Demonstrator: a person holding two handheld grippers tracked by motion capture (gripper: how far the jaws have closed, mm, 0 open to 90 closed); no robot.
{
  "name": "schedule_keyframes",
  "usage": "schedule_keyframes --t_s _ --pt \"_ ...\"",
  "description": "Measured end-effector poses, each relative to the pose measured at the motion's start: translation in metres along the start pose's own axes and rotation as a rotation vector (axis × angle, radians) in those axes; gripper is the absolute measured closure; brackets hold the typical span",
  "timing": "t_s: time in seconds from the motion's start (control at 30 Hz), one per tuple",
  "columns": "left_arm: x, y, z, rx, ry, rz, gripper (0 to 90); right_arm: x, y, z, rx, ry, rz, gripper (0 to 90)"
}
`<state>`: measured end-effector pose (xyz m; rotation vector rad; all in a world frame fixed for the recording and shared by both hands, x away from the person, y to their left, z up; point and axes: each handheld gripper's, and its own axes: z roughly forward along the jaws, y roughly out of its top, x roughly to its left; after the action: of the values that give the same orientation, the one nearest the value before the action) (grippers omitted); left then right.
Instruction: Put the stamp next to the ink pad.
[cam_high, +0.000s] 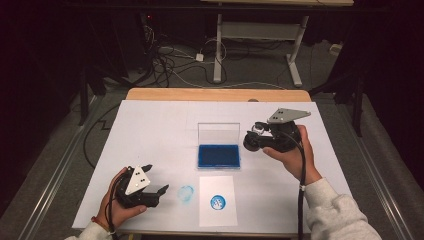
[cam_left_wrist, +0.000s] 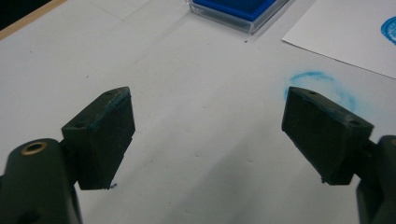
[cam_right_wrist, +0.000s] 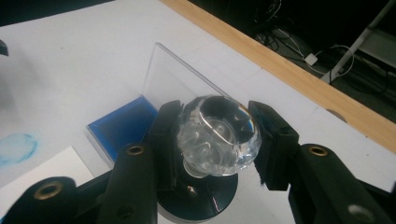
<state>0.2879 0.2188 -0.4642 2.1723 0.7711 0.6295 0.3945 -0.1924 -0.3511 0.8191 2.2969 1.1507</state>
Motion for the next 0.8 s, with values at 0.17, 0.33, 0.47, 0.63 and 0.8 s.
schedule_keyframes --t_s 0.17,0.33,0.47,0.63,0.8 --pt "0.000 0.000 0.000 -0.006 -0.001 -0.003 16.9 0.000 -0.005 0.015 0.043 -0.005 -0.011 57.4" --pt "0.000 0.001 0.000 -0.006 -0.004 0.015 16.9 -0.002 -0.015 0.029 0.078 -0.016 0.003 57.4" --pt "0.000 0.000 0.001 -0.004 -0.021 0.000 16.9 -0.008 -0.026 0.038 0.097 -0.019 0.035 57.3" --pt "-0.001 0.000 0.001 -0.002 -0.023 0.005 16.9 -0.013 -0.034 0.047 0.115 -0.020 0.061 57.3" --pt "-0.001 0.000 0.001 -0.001 -0.022 0.007 16.9 -0.012 -0.041 0.055 0.140 -0.039 0.054 57.3"
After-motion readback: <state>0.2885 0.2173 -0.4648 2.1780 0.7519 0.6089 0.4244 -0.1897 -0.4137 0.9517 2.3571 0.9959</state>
